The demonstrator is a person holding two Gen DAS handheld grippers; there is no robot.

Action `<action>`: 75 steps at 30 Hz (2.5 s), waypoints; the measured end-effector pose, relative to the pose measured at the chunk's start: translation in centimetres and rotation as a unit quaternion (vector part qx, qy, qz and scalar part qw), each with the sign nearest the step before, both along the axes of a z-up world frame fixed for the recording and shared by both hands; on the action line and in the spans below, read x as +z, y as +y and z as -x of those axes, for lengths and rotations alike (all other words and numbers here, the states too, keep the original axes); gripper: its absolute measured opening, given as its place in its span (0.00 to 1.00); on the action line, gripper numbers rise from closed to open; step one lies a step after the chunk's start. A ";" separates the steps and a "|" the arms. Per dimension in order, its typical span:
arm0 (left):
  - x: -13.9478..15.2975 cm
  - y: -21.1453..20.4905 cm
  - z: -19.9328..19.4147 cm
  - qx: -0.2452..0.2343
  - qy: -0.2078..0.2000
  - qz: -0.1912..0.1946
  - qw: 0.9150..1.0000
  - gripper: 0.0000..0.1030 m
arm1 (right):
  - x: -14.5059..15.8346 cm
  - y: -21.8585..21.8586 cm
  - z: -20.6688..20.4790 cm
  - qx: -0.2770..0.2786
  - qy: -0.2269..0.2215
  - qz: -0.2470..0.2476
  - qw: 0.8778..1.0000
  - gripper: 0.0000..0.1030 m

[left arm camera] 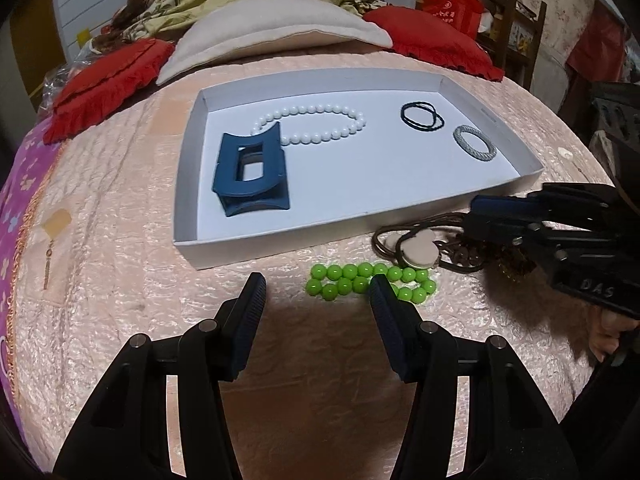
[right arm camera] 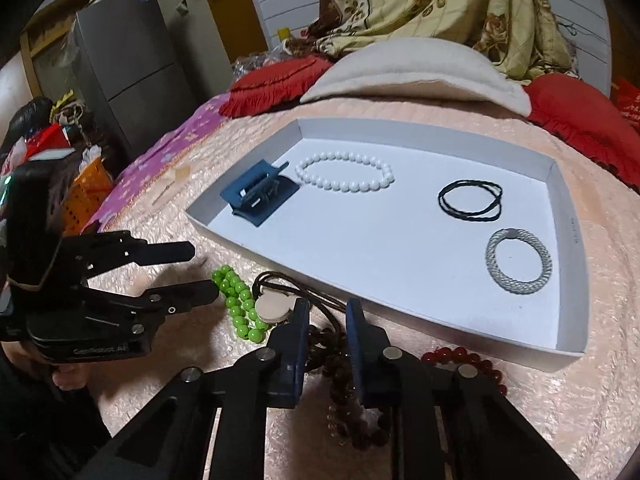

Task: Organize jewelry

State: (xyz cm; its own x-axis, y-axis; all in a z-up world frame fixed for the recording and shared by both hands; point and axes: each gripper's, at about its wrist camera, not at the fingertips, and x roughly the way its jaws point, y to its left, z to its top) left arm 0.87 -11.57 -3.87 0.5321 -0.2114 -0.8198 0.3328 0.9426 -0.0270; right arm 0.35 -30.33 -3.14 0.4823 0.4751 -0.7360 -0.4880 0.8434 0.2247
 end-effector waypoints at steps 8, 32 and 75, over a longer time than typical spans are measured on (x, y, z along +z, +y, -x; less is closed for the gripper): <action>-1.3 -0.8 -0.6 -0.018 0.010 0.003 1.000 0.52 | -1.3 0.5 -0.4 0.007 0.020 0.022 1.000 0.17; -0.8 0.2 -2.3 0.013 0.027 0.078 0.997 0.29 | 0.4 0.1 0.9 0.012 0.009 -0.013 1.000 0.03; 0.2 -1.0 -0.4 -0.041 0.003 0.044 0.998 0.07 | 2.6 -1.1 2.4 0.009 -0.015 -0.047 0.999 0.03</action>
